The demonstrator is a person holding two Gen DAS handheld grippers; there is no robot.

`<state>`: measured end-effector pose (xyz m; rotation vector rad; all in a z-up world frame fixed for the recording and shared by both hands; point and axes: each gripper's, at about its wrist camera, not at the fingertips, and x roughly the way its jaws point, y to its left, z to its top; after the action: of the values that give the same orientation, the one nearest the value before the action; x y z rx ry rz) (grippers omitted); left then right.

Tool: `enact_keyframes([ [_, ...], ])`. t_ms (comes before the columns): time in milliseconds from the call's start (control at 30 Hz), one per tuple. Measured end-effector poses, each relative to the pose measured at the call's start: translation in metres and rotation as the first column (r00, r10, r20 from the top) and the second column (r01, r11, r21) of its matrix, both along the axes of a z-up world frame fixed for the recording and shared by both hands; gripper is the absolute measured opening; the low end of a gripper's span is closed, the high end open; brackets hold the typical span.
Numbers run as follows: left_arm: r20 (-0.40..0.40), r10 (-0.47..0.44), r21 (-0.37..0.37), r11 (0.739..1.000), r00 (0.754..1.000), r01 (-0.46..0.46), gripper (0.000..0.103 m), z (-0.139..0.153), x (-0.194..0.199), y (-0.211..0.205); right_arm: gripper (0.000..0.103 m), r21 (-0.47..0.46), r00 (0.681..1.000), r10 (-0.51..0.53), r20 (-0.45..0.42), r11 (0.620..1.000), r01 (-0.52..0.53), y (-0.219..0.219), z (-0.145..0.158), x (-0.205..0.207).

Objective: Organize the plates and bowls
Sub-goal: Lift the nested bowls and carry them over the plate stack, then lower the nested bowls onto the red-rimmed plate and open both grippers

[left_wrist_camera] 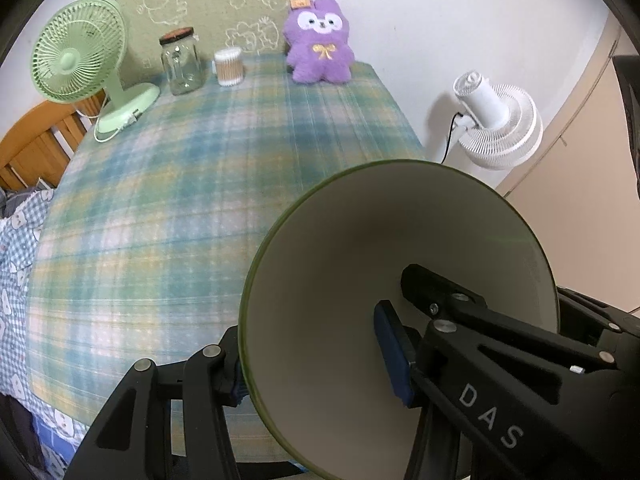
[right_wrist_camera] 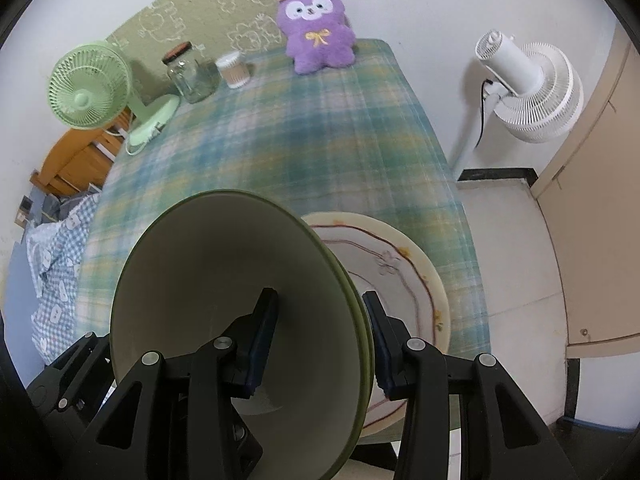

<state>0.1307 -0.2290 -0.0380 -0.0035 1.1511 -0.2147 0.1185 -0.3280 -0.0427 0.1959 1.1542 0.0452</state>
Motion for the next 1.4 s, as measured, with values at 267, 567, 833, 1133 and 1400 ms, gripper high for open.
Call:
enact_keyframes([
  [267,-0.061,0.021,0.018,1.0,0.998,-0.02,0.053,-0.025,0.005,-0.013,0.046,0.006,0.998,0.039,-0.053,0.999,-0.039,-0.015,-0.028,0.009],
  [567,-0.067,0.032,0.055,0.998,0.997,-0.028,0.053,-0.032,0.017,-0.022,0.046,0.024,0.997,0.058,-0.06,0.998,-0.056,-0.021,-0.04,0.021],
  [833,-0.059,0.024,0.047,0.999,0.998,-0.021,0.054,-0.034,0.019,-0.019,0.048,0.025,0.997,0.041,-0.059,0.999,-0.039,-0.021,-0.043,0.027],
  [1133,-0.057,0.013,0.061,0.998,0.998,-0.009,0.069,-0.035,0.018,-0.018,0.054,-0.02,0.998,0.015,-0.063,1.0,-0.016,-0.02,-0.043,0.023],
  [1400,-0.05,0.011,0.127,0.992,0.999,-0.004,0.083,-0.026,0.015,-0.009,0.069,-0.028,0.997,-0.037,-0.074,0.999,0.035,-0.028,-0.039,0.013],
])
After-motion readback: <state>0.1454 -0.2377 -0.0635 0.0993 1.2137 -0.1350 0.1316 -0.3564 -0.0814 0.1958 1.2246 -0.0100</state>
